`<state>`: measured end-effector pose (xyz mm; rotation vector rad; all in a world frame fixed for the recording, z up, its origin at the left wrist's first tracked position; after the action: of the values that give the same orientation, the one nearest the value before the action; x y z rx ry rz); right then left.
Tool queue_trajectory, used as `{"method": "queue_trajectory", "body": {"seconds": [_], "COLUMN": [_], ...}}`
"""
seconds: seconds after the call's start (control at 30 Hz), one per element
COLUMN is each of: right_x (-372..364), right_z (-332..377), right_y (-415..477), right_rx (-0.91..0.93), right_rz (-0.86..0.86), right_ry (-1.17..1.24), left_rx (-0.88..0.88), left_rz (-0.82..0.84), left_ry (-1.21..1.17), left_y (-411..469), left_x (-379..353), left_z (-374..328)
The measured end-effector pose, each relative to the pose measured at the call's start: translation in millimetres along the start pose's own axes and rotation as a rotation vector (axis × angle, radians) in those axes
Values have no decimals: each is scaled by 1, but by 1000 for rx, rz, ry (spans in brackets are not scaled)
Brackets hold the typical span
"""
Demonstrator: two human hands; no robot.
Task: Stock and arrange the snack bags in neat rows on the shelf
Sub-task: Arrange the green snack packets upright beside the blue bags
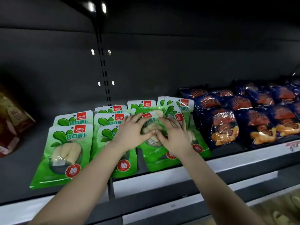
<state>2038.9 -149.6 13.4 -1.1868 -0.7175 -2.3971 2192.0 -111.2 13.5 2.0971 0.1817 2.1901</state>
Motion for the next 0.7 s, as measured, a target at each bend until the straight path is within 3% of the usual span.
{"method": "queue_trajectory", "body": {"seconds": [0.23, 0.5, 0.7], "right_x": [-1, 3, 7], "right_z": [5, 2, 3], "right_y": [-1, -2, -3], "right_rx": [15, 62, 129], "right_rz": [-21, -203, -207], "right_ry": [29, 177, 239], "left_rx": [26, 294, 234], "left_rz": [-69, -244, -305], "left_ry": [-72, -263, -321], "left_y": [-2, -3, -5], "left_x": [5, 11, 16], "left_z": [0, 16, 11]}}
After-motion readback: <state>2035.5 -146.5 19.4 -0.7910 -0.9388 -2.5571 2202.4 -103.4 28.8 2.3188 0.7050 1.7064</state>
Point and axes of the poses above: each hand's wrist, its own y-axis towards the middle knuckle, its own x-axis out of the back of the hand, z = x × y, the point moved 4 cm from there along y, towards the middle knuckle, and after that the axes turned 14 degrees about y, right-handed, at the moved point
